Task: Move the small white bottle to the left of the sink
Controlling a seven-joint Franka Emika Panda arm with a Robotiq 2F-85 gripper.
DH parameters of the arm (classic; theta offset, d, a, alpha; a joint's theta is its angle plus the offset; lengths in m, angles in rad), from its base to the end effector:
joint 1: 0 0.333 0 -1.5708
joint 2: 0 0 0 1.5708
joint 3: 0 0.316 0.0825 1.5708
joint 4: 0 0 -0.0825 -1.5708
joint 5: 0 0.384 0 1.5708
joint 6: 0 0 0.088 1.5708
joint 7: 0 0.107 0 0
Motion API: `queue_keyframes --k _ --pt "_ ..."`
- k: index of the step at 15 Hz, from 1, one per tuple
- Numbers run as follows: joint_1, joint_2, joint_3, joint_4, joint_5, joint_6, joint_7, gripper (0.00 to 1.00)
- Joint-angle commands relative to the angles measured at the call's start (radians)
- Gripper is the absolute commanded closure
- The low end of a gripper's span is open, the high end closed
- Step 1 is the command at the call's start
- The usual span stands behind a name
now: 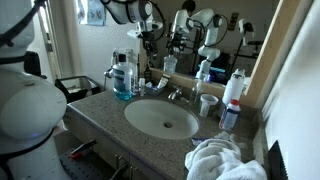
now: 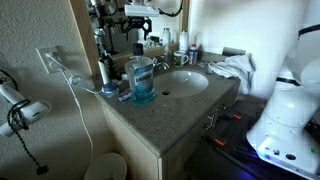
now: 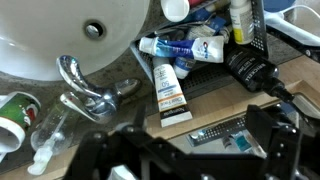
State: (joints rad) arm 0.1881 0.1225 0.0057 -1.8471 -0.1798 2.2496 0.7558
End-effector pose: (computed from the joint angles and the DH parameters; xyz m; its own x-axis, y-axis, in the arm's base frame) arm 0.6101 0.1145 0.4854 0.8445 -0.4389 0.3069 -0.4419 -0.8948 -0.0638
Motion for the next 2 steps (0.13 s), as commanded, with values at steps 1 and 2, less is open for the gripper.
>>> queue_keyframes --k 1,2 --pt "-0.007 -0.018 0.022 0.016 -0.05 -0.057 0.063 0.0" --pt "-0.007 -0.019 0.027 0.016 -0.055 -0.063 0.071 0.0"
